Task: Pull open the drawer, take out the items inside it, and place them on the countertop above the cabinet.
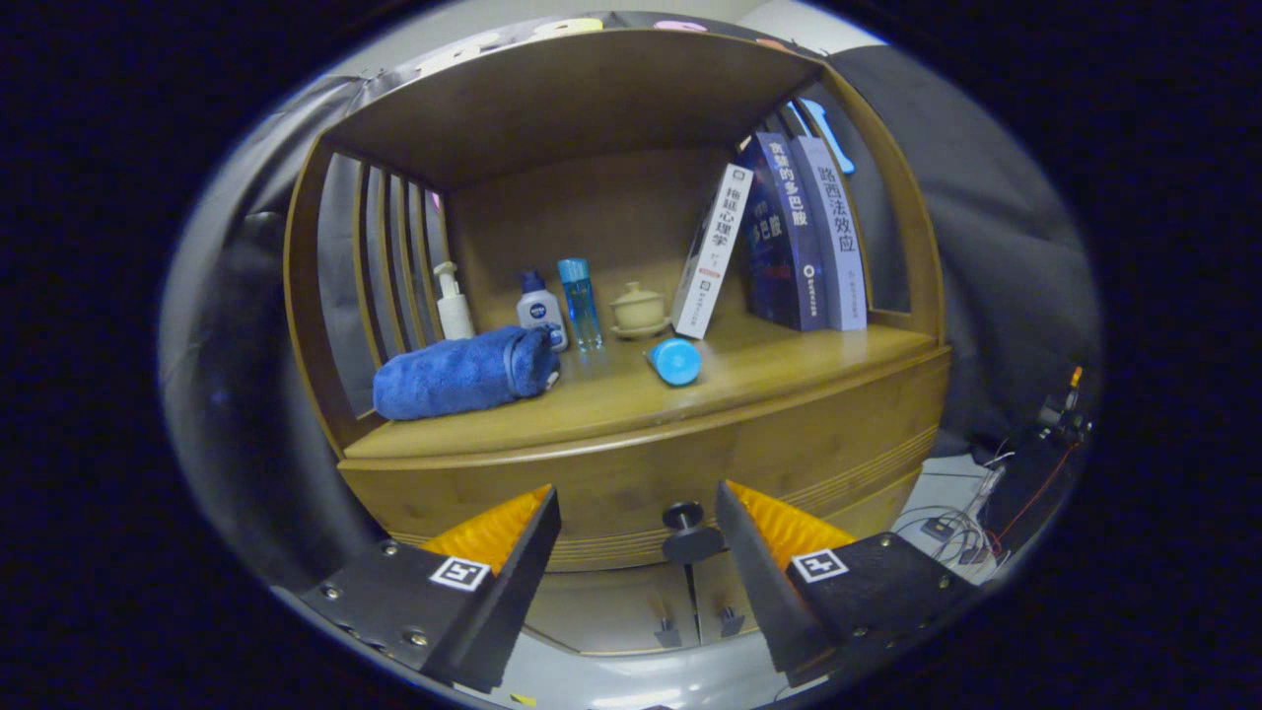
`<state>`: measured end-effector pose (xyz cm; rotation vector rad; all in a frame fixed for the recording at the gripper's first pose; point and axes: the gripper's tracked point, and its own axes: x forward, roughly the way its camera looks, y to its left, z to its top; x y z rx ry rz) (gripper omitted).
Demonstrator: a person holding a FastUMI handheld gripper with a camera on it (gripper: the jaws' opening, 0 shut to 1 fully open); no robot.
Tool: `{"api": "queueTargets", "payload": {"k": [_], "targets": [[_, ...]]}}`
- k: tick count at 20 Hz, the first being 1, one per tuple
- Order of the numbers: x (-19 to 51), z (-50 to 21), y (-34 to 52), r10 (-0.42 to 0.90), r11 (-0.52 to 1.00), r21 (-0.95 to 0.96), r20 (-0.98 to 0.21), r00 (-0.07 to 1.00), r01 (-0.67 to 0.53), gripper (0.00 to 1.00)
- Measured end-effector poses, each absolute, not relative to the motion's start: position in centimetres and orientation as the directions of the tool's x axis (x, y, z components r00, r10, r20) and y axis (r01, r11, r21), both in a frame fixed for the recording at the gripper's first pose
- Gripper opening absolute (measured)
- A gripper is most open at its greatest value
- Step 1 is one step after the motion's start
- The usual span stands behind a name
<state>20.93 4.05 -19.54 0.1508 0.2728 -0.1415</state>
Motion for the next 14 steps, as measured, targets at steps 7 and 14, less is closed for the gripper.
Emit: {"api": "queueTargets", "payload": {"k": [7, 14], "targets": [[19.4, -10.4, 4.6, -0.115, 0.992, 0.03, -0.141, 0.983, 0.12, 0.93], [16.1, -1.4, 5.5, -0.087, 0.996, -0.012, -0.04, 0.995, 0.086, 0.84]]}}
